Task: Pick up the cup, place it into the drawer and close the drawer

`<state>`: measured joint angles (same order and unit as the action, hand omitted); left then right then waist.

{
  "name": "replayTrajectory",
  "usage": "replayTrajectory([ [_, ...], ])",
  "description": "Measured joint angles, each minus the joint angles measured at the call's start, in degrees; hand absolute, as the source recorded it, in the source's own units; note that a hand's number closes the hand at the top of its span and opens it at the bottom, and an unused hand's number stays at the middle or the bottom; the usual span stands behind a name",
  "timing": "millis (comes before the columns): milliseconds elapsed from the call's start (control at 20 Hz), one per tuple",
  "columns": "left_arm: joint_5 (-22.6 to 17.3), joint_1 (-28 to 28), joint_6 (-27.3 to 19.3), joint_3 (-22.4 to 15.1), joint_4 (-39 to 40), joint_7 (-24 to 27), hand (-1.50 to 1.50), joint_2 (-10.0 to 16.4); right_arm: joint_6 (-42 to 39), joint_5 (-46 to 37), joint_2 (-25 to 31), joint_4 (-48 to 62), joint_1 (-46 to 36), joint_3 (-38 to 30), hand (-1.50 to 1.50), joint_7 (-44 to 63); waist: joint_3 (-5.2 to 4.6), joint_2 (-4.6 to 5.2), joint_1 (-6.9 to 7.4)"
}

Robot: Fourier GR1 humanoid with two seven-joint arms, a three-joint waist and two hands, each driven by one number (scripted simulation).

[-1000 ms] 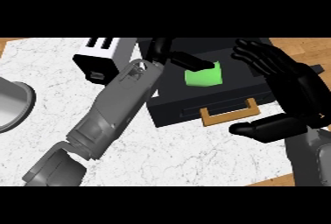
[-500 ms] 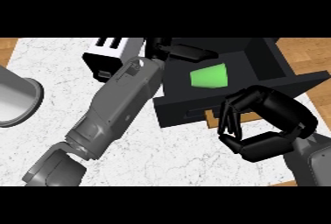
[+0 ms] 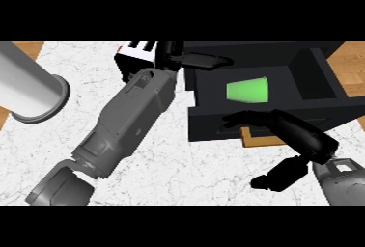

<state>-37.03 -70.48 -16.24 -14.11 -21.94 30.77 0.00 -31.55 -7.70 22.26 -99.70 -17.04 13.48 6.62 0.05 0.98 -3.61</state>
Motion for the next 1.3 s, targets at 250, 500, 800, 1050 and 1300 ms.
replayTrajectory([
  [250,-0.54,2.63,2.07,0.76,-1.95,0.92,-1.5,0.31,5.81,-11.43,-1.8,11.3,0.45,4.34,-1.5,-5.52,0.01,-0.37,3.24],
  [500,-0.62,6.77,4.26,1.11,-5.1,1.76,-1.5,1.68,9.07,-18.23,-3.06,27.49,-4.66,6.17,1.5,-12.01,0.04,-0.45,5.73],
  [800,-0.81,11.88,6.29,0.89,-10.22,1.06,-1.5,3.97,15.93,-22.28,-5.61,46.61,-13.49,3.48,1.5,-19.68,-0.11,-0.6,8.31],
  [1050,-1.28,15.17,8.67,0.82,-13.91,-0.66,-1.5,6.68,19.45,-21.31,-5.11,58.29,-21.1,-1.93,1.5,-25.75,0.11,-0.05,10.13],
  [1300,-1.65,17.49,10.77,0.63,-16.82,-1.96,-1.5,8.57,20.9,-18.93,-4.03,66.04,-26.8,-7.05,1.5,-29.17,0.39,0.57,11.45],
])
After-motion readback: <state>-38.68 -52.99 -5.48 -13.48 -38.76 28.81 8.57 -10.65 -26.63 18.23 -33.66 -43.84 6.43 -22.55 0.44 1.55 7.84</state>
